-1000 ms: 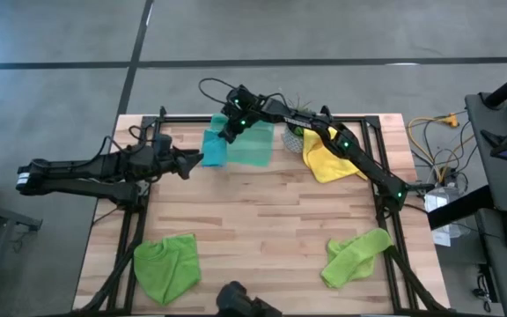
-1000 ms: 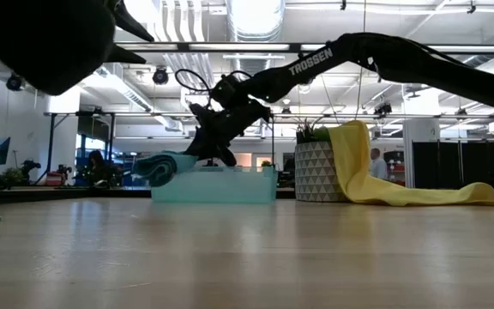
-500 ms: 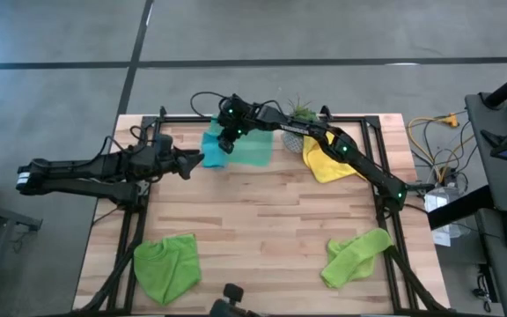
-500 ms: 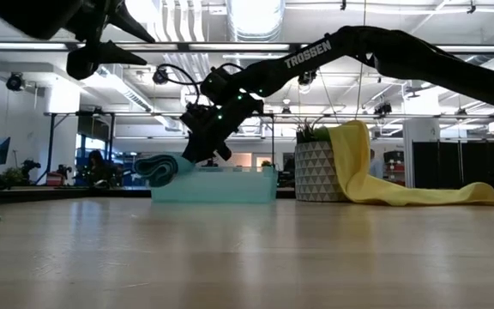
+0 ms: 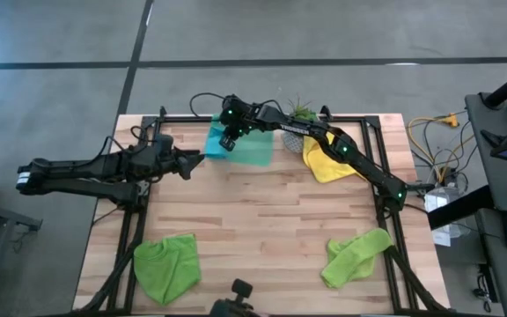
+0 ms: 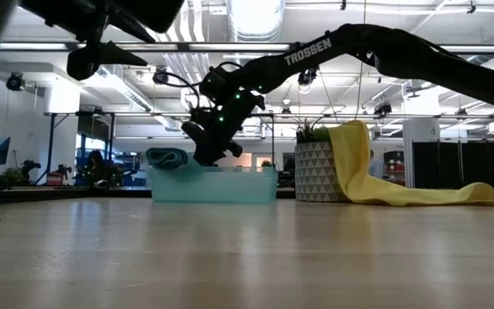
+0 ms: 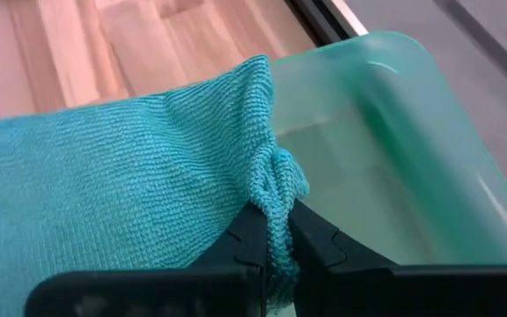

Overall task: Fold microfiber towels
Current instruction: Put the folded blue microfiber towel into the blue bin

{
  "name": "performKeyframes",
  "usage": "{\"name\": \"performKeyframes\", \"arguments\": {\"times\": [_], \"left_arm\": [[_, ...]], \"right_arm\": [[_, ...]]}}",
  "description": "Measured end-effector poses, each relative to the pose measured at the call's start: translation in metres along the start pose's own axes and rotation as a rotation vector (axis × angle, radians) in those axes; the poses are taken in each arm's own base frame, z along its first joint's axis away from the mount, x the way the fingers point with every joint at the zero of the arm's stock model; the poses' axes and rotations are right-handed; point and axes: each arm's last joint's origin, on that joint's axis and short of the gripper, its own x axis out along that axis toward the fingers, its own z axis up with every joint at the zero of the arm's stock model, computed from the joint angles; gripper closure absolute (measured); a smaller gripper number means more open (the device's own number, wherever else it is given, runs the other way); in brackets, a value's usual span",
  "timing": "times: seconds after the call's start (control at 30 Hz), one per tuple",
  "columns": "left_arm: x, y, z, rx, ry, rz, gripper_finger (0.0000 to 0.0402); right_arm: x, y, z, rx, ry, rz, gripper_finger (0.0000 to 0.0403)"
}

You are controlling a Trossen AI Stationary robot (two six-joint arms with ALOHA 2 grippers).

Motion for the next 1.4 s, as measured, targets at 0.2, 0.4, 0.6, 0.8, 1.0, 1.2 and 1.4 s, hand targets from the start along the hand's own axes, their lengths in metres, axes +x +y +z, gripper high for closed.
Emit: {"name": "performKeyframes", "arguments": {"times": [0.2,0.4,0.6,0.8,1.0,1.2,1.4], "left_arm": [[0.003,-0.0003,-0.0016,0.005,0.009,0.008,0.0214],[0.0063,-0.0005,-0.0034,0.013,0.019,0.019,0.0214],[0.0073,-0.0009,-0.0037,0.014,0.021,0.02,0.0214],[0.0071,-0.0008,-0.0037,0.018,0.022,0.021,0.0214],[0.0061,-0.0006,-0.0032,0.023,0.02,0.019,0.0214],[0.006,-0.0006,-0.0032,0.023,0.02,0.018,0.0214],[0.0058,-0.0009,-0.0034,0.023,0.032,0.006,0.0214]], "right_arm": [[0.0001,-0.0003,0.0017,0.0,-0.018,-0.005,0.0385],[0.0008,-0.0003,0.0002,0.036,-0.007,-0.018,0.0385],[0.0077,-0.0029,-0.005,0.113,0.008,-0.065,0.0385],[0.008,-0.0021,-0.0049,0.111,0.001,-0.125,0.0385],[0.0081,0.0002,-0.0038,0.1,-0.01,-0.126,0.0371],[0.0081,0.0005,-0.0032,0.107,-0.017,-0.129,0.0353],[0.0078,-0.0006,-0.0028,0.138,-0.026,-0.169,0.0326]]}}
